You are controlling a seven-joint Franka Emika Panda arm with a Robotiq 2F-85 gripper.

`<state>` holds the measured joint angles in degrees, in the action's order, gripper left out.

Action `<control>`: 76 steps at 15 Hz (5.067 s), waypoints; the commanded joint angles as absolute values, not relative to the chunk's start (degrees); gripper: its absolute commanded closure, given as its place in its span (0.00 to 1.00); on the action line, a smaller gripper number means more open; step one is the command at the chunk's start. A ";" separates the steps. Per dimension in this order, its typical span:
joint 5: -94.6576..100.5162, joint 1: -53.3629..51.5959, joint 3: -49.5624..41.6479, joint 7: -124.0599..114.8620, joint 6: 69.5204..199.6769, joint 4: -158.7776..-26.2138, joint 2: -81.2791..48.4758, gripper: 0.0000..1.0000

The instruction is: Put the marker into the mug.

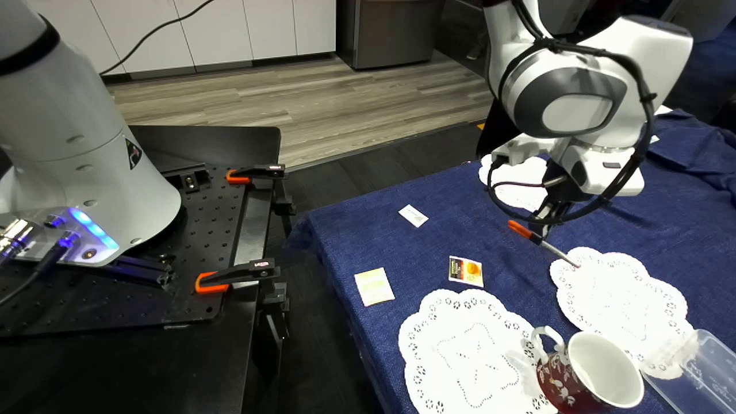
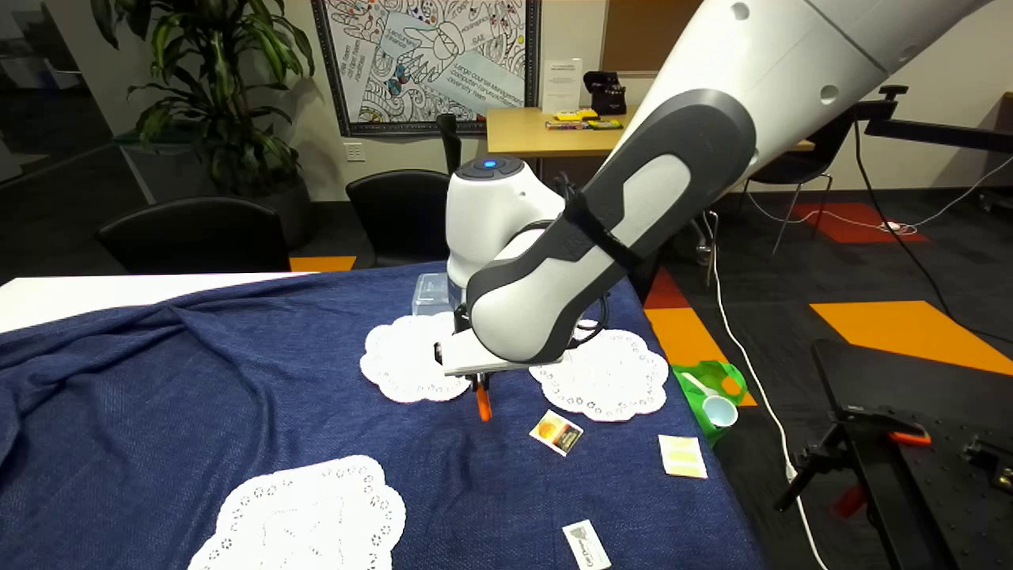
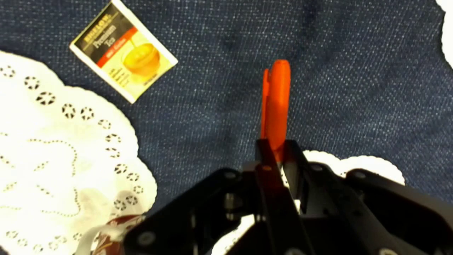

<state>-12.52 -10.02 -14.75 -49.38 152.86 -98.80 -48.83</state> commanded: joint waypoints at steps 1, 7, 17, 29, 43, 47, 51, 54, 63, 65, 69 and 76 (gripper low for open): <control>-7.60 -12.88 -18.44 -54.61 149.73 -101.81 -43.73 0.97; -1.54 -12.48 -19.09 -56.24 147.92 -102.26 -39.20 0.97; -1.07 -10.16 -16.89 -54.80 148.89 -99.93 -41.29 0.97; 18.74 -21.96 -35.30 -91.01 149.35 -97.21 -46.73 0.97; 32.22 -29.53 -42.75 -133.99 123.77 -88.76 -56.62 0.97; 35.42 -26.53 -38.72 -137.77 107.31 -83.98 -58.56 0.97; 40.57 -20.97 -31.70 -137.46 101.05 -79.88 -60.20 0.97; 45.56 -16.94 -27.20 -139.79 102.26 -77.70 -61.50 0.97; 55.94 -9.71 -18.07 -142.02 103.74 -72.25 -65.25 0.97; 56.72 -8.93 -17.03 -141.61 103.43 -70.93 -66.35 0.97; 57.10 -7.67 -15.91 -140.88 103.21 -67.63 -69.30 0.97; 55.77 -6.06 -15.44 -137.48 102.07 -61.25 -74.94 0.95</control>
<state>56.00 -7.69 -16.80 -140.40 103.99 -65.87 -72.33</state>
